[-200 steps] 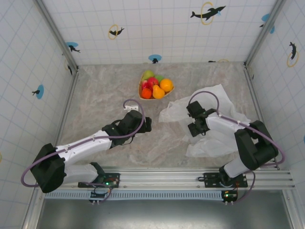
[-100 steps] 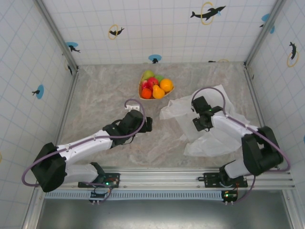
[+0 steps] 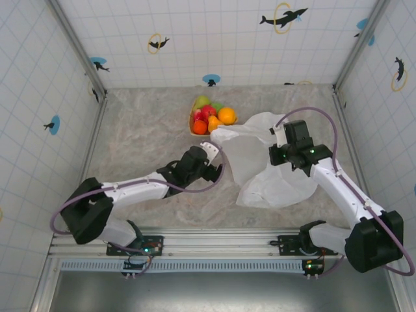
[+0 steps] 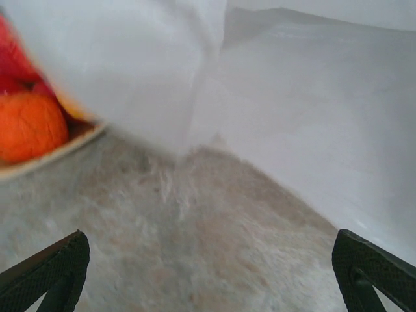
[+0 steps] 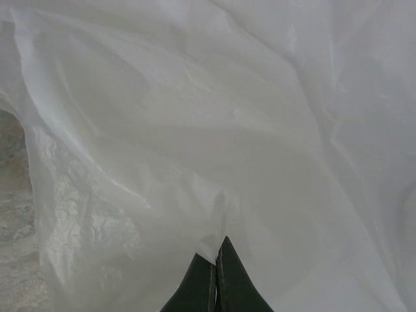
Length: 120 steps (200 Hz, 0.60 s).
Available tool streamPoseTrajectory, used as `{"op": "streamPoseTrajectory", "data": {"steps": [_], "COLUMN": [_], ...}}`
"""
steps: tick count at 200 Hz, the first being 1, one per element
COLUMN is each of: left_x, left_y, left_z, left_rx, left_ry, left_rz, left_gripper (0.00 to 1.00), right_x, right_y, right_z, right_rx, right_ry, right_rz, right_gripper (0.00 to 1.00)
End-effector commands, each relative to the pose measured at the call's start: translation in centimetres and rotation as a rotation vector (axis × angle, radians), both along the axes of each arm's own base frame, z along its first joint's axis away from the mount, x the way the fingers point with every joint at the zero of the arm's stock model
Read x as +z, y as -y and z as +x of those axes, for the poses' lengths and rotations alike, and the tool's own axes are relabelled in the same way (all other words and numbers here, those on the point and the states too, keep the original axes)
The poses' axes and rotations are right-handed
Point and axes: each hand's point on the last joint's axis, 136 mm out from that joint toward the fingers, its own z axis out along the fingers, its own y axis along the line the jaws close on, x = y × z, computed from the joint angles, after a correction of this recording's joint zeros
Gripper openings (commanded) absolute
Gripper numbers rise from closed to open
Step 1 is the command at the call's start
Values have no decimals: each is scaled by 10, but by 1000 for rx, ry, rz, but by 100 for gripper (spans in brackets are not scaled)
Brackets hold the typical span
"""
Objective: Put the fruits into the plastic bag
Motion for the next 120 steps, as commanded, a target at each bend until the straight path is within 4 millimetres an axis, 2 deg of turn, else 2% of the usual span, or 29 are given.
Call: {"op": "streamPoseTrajectory", "data": {"steps": [1, 21, 39, 54, 63, 74, 81, 89, 91, 94, 99, 120], "left_x": [22, 31, 39, 45, 47, 48, 46, 35, 46, 48, 50, 59], "left_y": [10, 14, 27, 38, 45, 55, 62, 66, 71, 73, 76, 82], "left_z": [28, 43, 43, 43, 44, 42, 38, 30, 33, 32, 30, 20], "left_rx": [7, 60, 23, -16, -40, -77, -113, -138, -137, -143, -143, -120], "left_ry": [154, 190, 199, 210, 212, 192, 160, 99, 103, 89, 55, -62], "left_rz": [75, 67, 17, -9, -18, -39, -56, -64, -90, -103, -134, -256], "left_gripper": [98, 98, 98, 92, 81, 62, 43, 16, 11, 6, 0, 0], "right_x": [16, 16, 15, 14, 14, 15, 16, 17, 17, 17, 17, 21], "right_y": [-5, -1, -2, -5, -6, -4, 2, 10, 13, 15, 19, 19], "right_z": [-5, -9, -13, -17, -18, -15, -10, -3, -1, 1, 3, 5], "right_rx": [37, 41, 55, 78, 88, 79, 43, -11, -25, -42, -64, -93], "right_ry": [9, -2, -15, -26, -29, -20, -8, 15, 22, 30, 39, 106], "right_rz": [40, 24, 32, 43, 41, 28, 6, -29, -40, -52, -74, -109], "right_gripper": [0, 0, 0, 0, 0, 0, 0, 2, 3, 6, 10, 35]}}
